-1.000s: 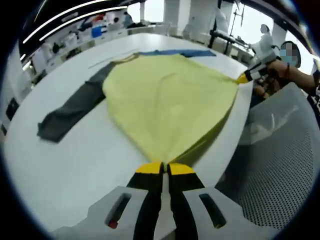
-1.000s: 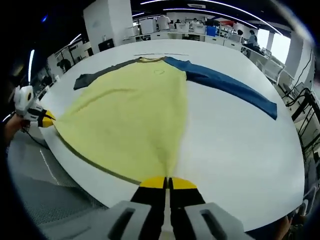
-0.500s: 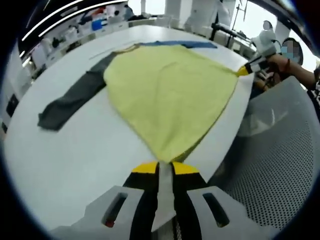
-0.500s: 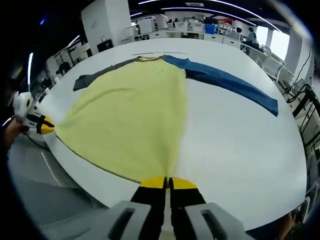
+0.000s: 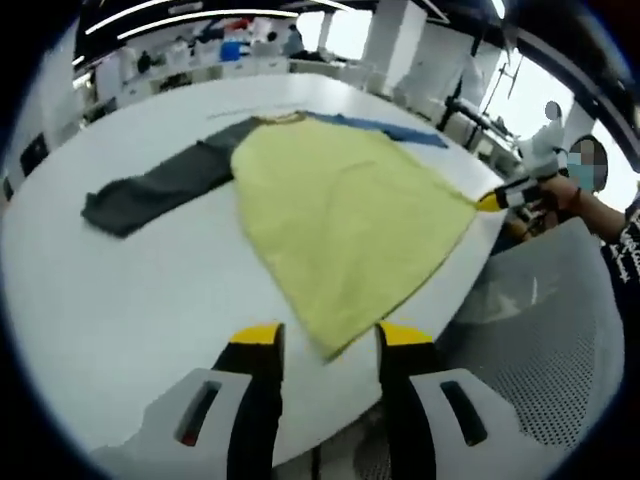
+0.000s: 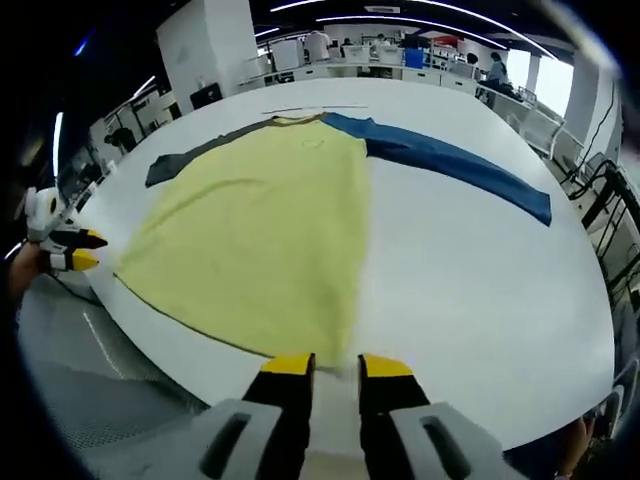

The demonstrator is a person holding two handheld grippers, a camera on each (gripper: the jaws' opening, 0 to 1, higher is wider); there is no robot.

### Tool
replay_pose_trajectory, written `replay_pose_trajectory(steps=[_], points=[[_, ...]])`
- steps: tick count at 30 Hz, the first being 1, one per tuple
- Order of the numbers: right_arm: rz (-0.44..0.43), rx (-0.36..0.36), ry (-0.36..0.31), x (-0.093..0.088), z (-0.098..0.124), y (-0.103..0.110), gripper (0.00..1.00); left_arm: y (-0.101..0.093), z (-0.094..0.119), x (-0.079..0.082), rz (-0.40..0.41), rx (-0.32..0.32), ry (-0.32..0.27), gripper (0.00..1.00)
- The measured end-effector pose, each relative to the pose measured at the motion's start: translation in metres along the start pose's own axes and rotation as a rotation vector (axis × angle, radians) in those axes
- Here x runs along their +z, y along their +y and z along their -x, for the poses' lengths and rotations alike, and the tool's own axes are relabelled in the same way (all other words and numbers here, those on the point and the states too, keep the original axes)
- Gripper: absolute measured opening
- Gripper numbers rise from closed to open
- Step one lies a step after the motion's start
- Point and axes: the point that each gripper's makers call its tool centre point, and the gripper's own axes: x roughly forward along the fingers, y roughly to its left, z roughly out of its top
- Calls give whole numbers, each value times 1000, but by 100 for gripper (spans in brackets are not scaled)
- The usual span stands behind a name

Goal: Fold the garment on the visible template until the final outline fits inside the template.

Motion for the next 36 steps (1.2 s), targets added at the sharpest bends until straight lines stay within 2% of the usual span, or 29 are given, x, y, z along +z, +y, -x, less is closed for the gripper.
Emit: replay_pose_trajectory(steps=[6, 9, 18, 27, 36], points=[[-25, 24, -67, 17, 8, 0, 48, 4, 10, 17, 36, 25, -84, 60], [-32, 37, -95, 26, 12, -1, 53, 3, 15, 26, 24, 35, -122, 68], [-74, 66, -187, 55, 24, -10, 73, 0, 23, 43, 12, 55, -186, 85], [-145, 55, -240, 82, 37, -44, 79, -5, 27, 54, -39, 72, -196, 98], [-99, -56, -259, 103, 41, -101, 80, -12, 27, 69, -55, 66, -221, 99]])
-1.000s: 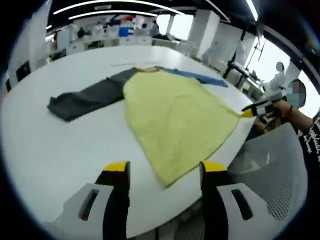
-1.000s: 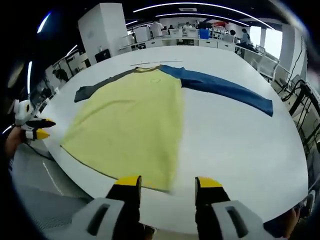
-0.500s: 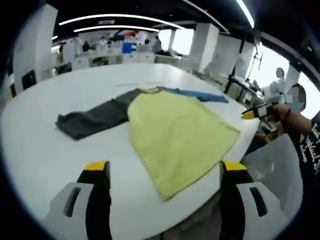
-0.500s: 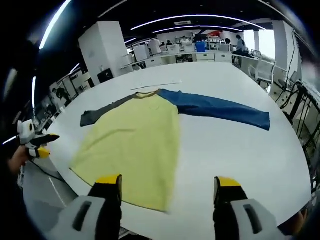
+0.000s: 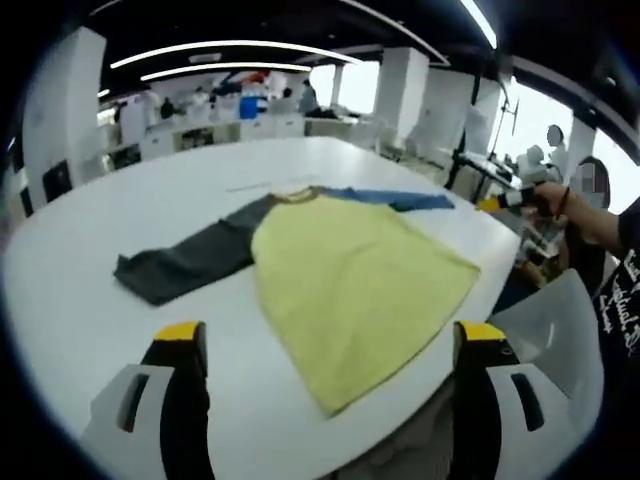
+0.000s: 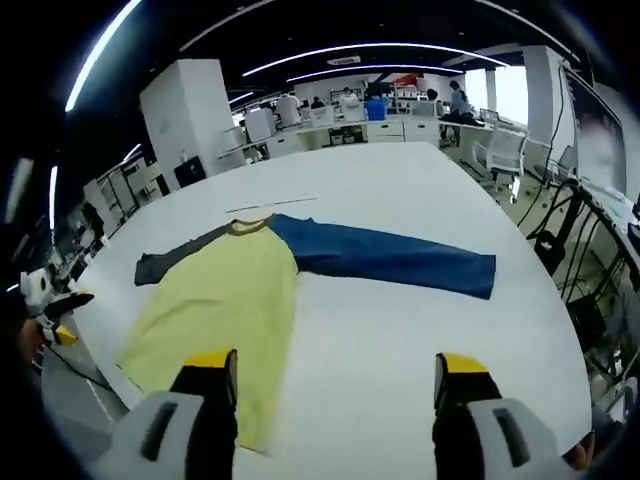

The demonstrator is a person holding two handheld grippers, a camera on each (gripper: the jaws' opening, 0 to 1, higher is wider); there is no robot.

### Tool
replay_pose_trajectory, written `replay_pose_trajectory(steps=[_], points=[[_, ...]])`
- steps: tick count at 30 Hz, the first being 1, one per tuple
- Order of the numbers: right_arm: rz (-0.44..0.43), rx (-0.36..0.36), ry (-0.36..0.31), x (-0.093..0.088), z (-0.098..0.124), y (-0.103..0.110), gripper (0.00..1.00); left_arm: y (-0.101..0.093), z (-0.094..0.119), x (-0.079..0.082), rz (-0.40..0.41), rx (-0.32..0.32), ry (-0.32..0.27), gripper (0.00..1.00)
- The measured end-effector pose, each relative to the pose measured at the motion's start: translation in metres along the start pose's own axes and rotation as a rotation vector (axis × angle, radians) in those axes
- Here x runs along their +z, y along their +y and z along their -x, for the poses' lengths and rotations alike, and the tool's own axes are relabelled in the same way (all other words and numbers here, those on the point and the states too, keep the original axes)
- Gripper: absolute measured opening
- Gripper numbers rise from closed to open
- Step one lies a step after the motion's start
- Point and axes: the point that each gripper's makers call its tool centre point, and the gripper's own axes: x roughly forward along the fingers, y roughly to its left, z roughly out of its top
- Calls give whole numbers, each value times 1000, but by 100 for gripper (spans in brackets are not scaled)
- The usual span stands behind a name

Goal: Fold the garment on the visible template until the final outline fits inside the template.

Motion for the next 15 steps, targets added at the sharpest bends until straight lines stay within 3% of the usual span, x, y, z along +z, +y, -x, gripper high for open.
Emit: replay_pose_trajectory(steps=[5, 9, 15], points=[[-2, -33, 4, 5, -11, -28, 80, 3, -3, 6, -11, 22, -18, 97], [-60, -2, -36, 15, -20, -40, 79, 6, -3, 10, 4, 39, -30, 96], [-92, -50, -58, 22, -32, -70, 76, 13, -4, 11, 14, 61, -46, 95]])
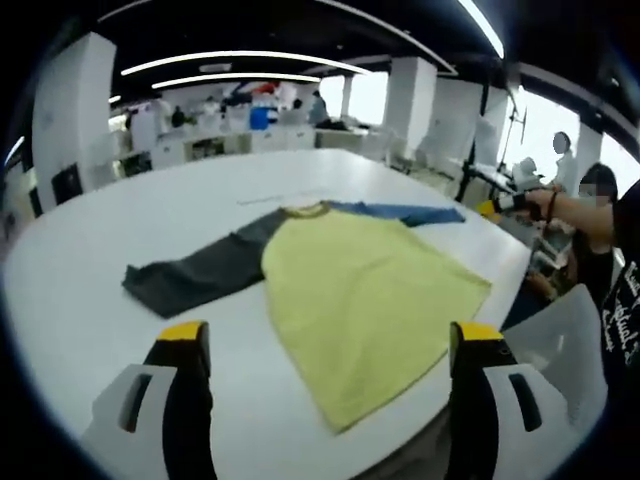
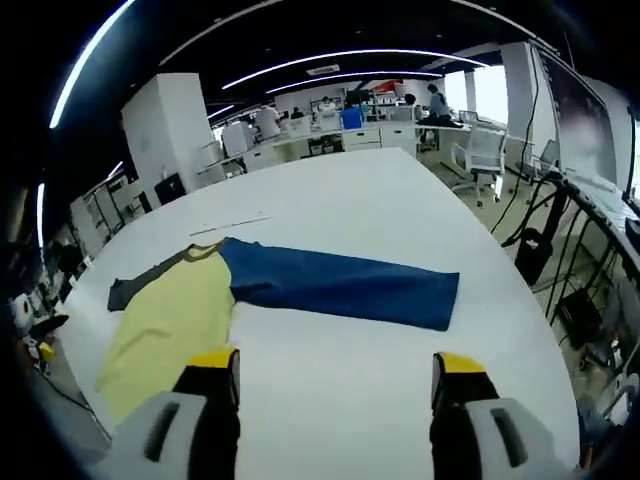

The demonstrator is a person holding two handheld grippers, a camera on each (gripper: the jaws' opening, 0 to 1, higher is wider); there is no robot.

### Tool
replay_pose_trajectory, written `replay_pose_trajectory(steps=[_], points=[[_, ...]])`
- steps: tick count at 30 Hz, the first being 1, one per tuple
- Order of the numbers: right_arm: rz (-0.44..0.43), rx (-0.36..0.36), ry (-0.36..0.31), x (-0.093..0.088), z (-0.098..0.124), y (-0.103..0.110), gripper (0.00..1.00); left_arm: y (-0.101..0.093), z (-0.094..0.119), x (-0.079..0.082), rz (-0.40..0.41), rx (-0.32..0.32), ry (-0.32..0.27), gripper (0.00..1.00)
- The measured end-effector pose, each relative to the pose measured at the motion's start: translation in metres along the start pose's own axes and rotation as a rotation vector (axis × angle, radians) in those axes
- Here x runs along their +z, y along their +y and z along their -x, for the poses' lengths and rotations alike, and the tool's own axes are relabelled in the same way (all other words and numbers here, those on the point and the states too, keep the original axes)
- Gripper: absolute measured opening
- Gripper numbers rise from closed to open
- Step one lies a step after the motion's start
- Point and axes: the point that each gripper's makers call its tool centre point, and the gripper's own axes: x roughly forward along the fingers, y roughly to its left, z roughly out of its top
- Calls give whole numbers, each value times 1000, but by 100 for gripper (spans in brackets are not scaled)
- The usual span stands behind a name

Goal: Fold the garment on the visible template until the final outline fits inside the template.

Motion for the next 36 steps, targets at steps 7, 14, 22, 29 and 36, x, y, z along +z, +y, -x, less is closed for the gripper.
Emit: replay_pose_trajectory(steps=[7, 14, 22, 29, 36], points=[[-52, -60, 1, 4, -20, -28, 70, 4, -4, 2, 10, 11, -18, 94], [-15, -113, 50, 0, -41, -49, 58, 7, -10, 0, 19, 21, -18, 91], [-62, -173, 82, -2, -56, -72, 38, 9, -17, -7, 16, 20, 15, 88], [-92, -197, 130, -12, -63, -80, 25, 9, -18, -7, 5, 22, 26, 86], [-73, -223, 136, -10, -67, -87, 14, 11, -20, -6, 6, 25, 29, 84]])
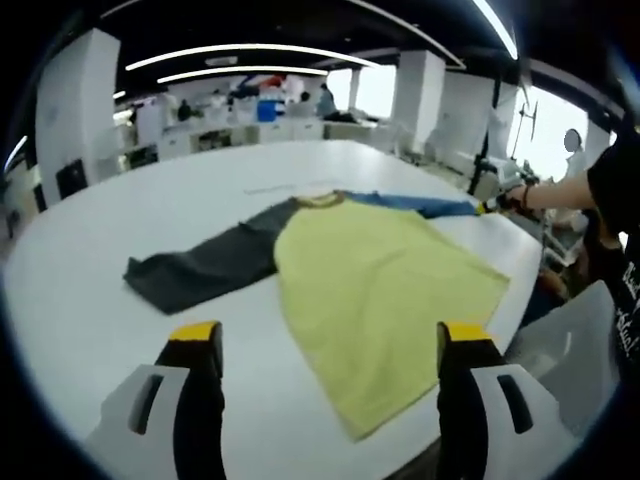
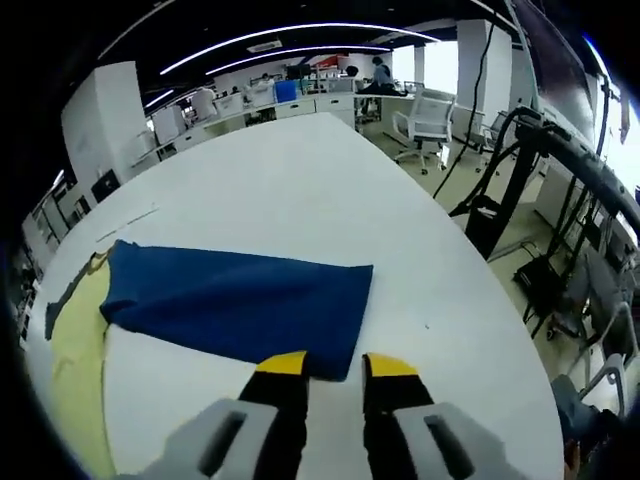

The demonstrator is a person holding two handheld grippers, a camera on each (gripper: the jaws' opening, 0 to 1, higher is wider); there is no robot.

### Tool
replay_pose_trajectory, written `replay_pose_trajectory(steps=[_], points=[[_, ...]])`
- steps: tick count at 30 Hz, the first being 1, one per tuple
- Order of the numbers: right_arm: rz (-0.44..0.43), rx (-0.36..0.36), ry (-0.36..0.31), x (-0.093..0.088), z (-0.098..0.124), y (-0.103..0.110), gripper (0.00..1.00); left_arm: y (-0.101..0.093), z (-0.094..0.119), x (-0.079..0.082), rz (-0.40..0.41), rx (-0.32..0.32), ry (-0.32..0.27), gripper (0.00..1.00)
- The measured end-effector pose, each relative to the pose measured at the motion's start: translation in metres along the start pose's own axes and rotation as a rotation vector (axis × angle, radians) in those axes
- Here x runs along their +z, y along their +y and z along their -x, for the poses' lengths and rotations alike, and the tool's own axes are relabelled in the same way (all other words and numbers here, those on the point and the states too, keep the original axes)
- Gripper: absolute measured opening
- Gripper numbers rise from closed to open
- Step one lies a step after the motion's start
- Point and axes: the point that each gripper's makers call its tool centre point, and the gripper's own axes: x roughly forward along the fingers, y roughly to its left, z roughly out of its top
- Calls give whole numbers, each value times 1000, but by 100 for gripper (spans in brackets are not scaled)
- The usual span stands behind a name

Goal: Fold the garment on the visible template until the final outline fits inside the template.

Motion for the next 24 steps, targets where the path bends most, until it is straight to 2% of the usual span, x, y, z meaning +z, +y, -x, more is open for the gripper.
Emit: replay_pose_trajectory(steps=[5, 10, 15, 24], points=[[51, -24, 17, 0, -1, 1, 5, 1, -1, -2, -8, 6, 15, 83], [28, -15, 31, 1, -2, -4, 1, 0, -1, 0, -13, 4, 13, 85], [25, -22, 40, 3, -2, -10, 0, -2, 0, 2, -32, -6, 14, 87], [22, -23, 56, 0, -2, -8, 0, -7, -1, -1, -51, -35, 31, 93]])
